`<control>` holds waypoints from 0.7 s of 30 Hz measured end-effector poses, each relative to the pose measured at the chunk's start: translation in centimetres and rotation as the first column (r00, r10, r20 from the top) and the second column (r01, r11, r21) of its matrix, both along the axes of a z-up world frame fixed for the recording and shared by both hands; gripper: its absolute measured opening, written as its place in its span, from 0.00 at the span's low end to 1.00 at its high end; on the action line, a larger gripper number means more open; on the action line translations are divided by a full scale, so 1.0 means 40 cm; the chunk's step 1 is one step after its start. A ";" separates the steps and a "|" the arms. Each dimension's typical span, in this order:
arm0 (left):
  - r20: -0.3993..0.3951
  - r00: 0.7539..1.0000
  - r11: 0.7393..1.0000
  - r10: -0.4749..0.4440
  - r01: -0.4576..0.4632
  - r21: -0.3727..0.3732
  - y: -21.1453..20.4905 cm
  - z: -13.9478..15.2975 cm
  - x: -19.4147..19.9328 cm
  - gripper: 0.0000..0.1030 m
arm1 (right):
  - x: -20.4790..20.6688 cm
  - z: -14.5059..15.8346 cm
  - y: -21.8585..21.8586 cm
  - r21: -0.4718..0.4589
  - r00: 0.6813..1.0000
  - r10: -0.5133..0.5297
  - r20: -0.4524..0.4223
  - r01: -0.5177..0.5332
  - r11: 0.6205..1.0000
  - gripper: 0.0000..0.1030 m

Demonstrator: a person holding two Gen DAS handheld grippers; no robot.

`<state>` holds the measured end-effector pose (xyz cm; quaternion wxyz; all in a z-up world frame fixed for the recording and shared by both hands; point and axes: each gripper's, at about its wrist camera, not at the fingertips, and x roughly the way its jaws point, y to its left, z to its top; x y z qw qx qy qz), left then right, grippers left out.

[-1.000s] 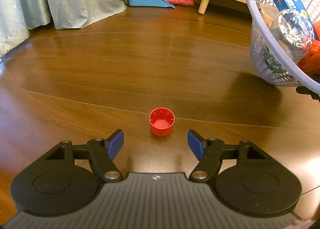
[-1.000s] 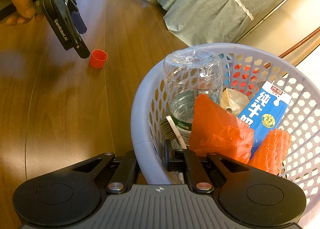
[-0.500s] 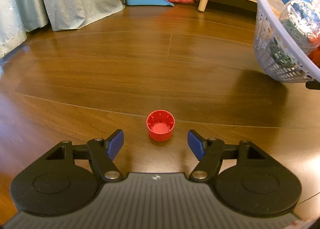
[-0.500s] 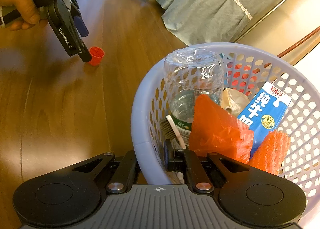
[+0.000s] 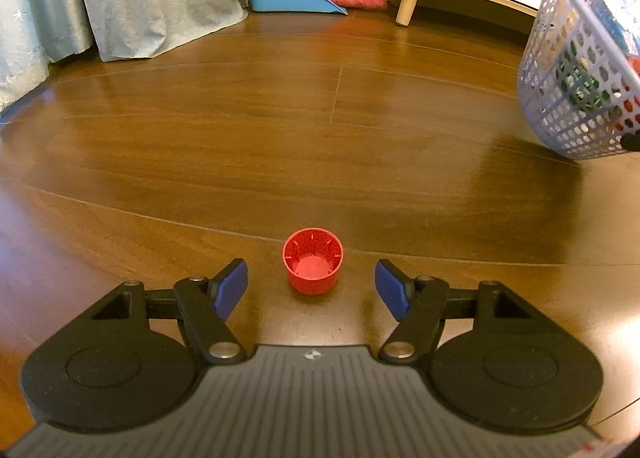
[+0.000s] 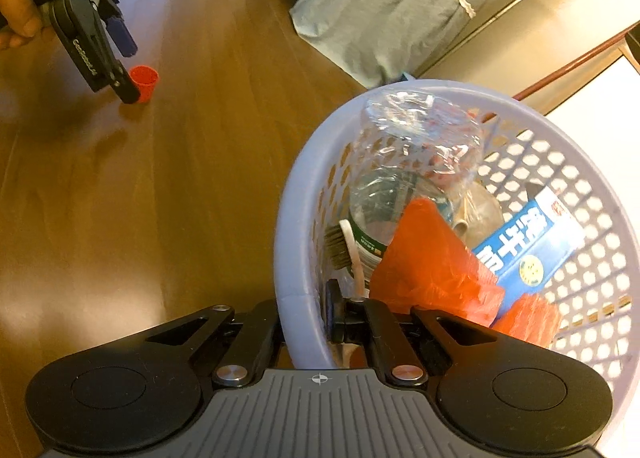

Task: Collect trash
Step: 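Move the open left tool down to the red bottle cap, then close the left tool on the red bottle cap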

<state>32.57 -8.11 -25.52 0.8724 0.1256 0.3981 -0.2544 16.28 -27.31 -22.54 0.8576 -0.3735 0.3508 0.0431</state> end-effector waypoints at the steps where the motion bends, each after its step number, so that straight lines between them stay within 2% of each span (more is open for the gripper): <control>1: 0.000 1.000 1.000 0.001 -0.001 0.000 -0.001 -0.002 0.003 0.64 | 0.000 0.000 0.000 0.000 1.000 0.001 -0.002 -0.001 1.000 0.00; 12: 0.002 1.000 1.000 0.009 -0.009 0.004 -0.025 -0.012 0.013 0.63 | 0.007 -0.003 0.009 0.008 0.999 0.038 -0.001 -0.038 0.999 0.00; 18: -0.003 1.000 1.000 0.022 -0.022 -0.003 -0.024 -0.015 0.014 0.52 | 0.025 -0.013 0.039 0.017 0.998 0.063 0.002 -0.063 0.998 0.01; 21: -0.003 1.000 1.000 0.022 -0.022 -0.005 -0.023 -0.014 0.017 0.51 | 0.028 -0.023 0.060 0.013 0.997 0.083 0.001 -0.083 0.997 0.02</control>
